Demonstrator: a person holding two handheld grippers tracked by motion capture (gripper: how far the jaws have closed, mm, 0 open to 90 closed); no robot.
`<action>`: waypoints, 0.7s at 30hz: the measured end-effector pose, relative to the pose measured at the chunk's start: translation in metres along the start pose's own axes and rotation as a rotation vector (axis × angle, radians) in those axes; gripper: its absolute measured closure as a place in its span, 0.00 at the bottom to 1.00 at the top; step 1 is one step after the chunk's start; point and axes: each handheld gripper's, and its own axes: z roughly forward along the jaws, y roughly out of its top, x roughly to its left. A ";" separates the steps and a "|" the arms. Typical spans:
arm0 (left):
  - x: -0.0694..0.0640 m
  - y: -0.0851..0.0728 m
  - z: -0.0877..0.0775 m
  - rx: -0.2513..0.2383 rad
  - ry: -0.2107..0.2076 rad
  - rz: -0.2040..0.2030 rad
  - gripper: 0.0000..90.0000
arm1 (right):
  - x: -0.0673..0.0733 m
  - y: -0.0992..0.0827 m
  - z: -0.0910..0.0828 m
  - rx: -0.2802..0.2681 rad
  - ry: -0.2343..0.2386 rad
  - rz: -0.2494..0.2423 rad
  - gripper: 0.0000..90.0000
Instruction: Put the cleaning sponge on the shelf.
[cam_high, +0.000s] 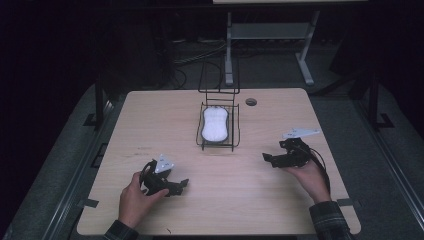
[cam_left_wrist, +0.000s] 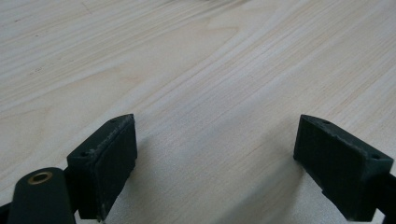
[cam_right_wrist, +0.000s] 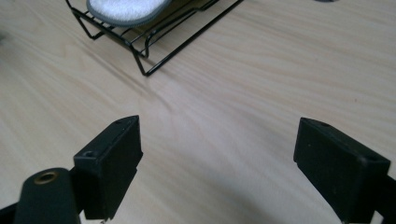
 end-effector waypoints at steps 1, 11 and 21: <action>0.000 0.000 0.000 0.000 0.000 -0.001 0.14 | 0.000 -0.003 -0.002 0.000 0.001 0.003 0.16; 0.000 0.000 0.000 -0.001 0.000 -0.001 0.14 | 0.000 -0.036 -0.020 -0.005 -0.039 0.019 0.11; 0.000 0.000 0.000 -0.001 0.000 -0.001 0.14 | 0.001 -0.068 -0.033 -0.007 -0.075 0.014 0.09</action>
